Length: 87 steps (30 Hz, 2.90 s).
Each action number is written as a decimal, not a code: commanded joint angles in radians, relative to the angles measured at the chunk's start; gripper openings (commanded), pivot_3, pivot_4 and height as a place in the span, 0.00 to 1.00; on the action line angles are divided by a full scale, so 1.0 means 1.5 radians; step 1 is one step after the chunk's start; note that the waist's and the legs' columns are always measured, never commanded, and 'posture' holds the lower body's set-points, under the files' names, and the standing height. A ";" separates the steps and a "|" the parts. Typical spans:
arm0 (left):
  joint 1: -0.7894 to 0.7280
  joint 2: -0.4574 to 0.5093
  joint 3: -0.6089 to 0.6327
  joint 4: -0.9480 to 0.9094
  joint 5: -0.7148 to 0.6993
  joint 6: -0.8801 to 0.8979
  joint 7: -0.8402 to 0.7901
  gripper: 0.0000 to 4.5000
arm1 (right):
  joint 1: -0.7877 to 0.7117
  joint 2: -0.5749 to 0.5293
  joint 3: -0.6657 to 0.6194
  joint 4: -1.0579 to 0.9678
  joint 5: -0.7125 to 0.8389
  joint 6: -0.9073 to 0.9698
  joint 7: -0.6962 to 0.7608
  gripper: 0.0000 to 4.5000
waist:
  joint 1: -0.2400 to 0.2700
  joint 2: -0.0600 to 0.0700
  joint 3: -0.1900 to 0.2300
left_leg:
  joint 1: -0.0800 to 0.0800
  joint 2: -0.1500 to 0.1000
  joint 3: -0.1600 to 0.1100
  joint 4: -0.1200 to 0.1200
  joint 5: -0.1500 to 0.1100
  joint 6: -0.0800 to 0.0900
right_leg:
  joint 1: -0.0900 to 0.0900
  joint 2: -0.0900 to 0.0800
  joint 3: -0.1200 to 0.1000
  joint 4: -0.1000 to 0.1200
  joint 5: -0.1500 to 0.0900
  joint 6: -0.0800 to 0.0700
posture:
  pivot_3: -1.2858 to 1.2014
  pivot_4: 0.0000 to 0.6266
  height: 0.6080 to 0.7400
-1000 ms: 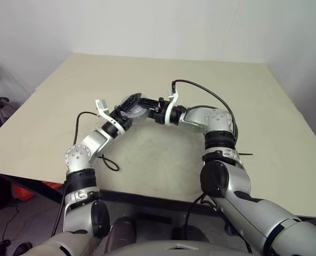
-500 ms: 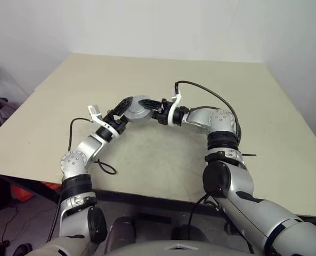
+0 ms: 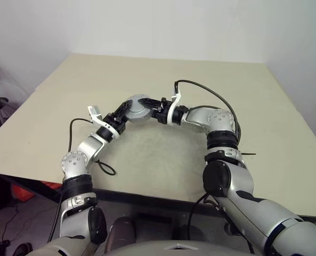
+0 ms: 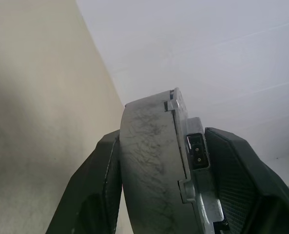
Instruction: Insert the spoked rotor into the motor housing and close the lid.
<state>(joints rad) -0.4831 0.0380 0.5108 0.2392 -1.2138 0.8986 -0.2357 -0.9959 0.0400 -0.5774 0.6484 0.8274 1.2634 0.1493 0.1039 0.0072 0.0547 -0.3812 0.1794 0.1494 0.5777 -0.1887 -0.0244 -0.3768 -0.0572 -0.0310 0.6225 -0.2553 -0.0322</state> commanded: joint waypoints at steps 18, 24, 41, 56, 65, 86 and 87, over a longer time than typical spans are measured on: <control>-0.003 0.045 0.035 0.024 0.105 -0.164 0.060 0.50 | 0.006 -0.012 0.060 -0.042 -0.034 -0.112 -0.001 0.93 | -0.004 0.000 0.000 | 0.000 0.000 0.000 0.001 0.000 0.000 | 0.000 0.000 0.000 0.001 0.000 0.000 | 0.52 0.00 1.00; 0.017 0.091 0.099 0.040 0.139 -0.252 0.103 0.50 | 0.013 -0.019 0.063 -0.031 -0.036 -0.122 0.001 0.93 | -0.003 0.000 0.000 | 0.001 0.000 -0.001 0.001 0.000 0.000 | 0.001 0.000 0.000 0.001 0.000 0.000 | 0.52 0.00 1.00; 0.038 0.108 0.097 0.026 0.139 -0.228 0.097 0.50 | 0.018 -0.025 0.075 -0.022 -0.044 -0.137 0.012 0.93 | 0.000 -0.001 0.000 | 0.003 0.000 0.000 0.002 0.001 -0.002 | 0.004 0.000 0.000 0.001 0.000 0.000 | 0.52 0.00 1.00; 0.049 0.227 -0.156 -0.009 0.476 -0.333 -0.002 0.50 | 0.113 -0.198 0.498 -0.216 -0.372 -0.522 0.353 0.93 | 0.011 -0.002 0.000 | 0.003 0.001 -0.001 0.002 0.001 -0.002 | 0.004 0.000 0.000 0.001 0.001 0.001 | 0.52 0.00 1.00; 0.011 0.228 -0.237 0.048 0.622 -0.414 -0.003 0.50 | 0.148 -0.175 0.541 -0.202 -0.443 -0.574 0.359 0.93 | 0.014 -0.002 0.000 | 0.003 0.001 -0.001 0.003 0.001 -0.002 | 0.004 0.000 0.000 0.001 0.001 0.000 | 0.52 0.00 1.00; -0.102 0.166 -0.272 0.297 0.737 -0.537 0.003 0.50 | 0.186 -0.186 0.516 -0.246 -0.457 -0.535 0.330 0.93 | 0.013 -0.002 0.000 | 0.003 0.001 -0.001 0.003 0.001 -0.002 | 0.004 0.000 0.000 0.001 0.001 -0.001 | 0.52 0.00 1.00; -0.103 0.167 -0.270 0.302 0.739 -0.538 0.005 0.50 | 0.186 -0.186 0.515 -0.245 -0.458 -0.535 0.330 0.93 | 0.013 -0.002 0.000 | 0.003 0.001 -0.001 0.003 0.001 -0.002 | 0.004 0.000 0.000 0.001 0.001 -0.001 | 0.52 0.00 1.00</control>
<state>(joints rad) -0.6123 0.2779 0.1008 0.6972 -0.1129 0.1168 -0.2268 -0.7070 -0.2348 0.2159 0.3113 0.1415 0.4662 0.6484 0.1234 0.0041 0.0543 -0.3760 0.1807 0.1477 0.5825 -0.1868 -0.0271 -0.3702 -0.0575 -0.0306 0.6246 -0.2535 -0.0333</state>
